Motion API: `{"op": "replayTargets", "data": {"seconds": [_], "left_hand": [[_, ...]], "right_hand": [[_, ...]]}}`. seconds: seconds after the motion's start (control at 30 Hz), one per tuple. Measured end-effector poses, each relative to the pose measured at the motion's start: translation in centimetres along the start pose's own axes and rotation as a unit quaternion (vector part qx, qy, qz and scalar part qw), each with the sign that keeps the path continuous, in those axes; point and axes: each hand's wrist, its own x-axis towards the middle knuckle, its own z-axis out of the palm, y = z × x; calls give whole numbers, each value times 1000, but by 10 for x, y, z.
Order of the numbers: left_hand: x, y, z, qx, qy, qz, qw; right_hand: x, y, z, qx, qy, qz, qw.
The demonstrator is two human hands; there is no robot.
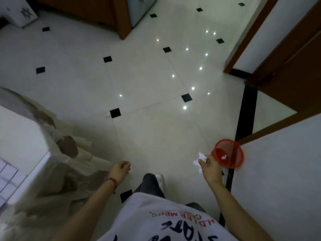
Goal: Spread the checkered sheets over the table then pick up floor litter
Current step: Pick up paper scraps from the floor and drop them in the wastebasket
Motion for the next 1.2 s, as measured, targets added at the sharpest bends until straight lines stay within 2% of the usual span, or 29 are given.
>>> {"op": "replayTargets", "data": {"seconds": [0.23, 0.43, 0.6, 0.77, 0.93, 1.2], "left_hand": [[91, 119, -24, -22, 17, 44, 999], [157, 170, -39, -59, 64, 6, 996], [180, 176, -60, -130, 123, -79, 981], [193, 165, -86, -197, 186, -142, 952], [227, 154, -117, -276, 232, -198, 912], [322, 140, -226, -320, 241, -227, 888]], "right_hand": [[95, -59, 7, -16, -13, 18, 1000], [203, -125, 35, -53, -75, -17, 996], [291, -206, 67, -87, -147, -66, 983], [349, -291, 127, -139, -232, -137, 953], [374, -359, 213, -174, -281, -183, 926], [386, -434, 342, -207, -302, -188, 912]]}}
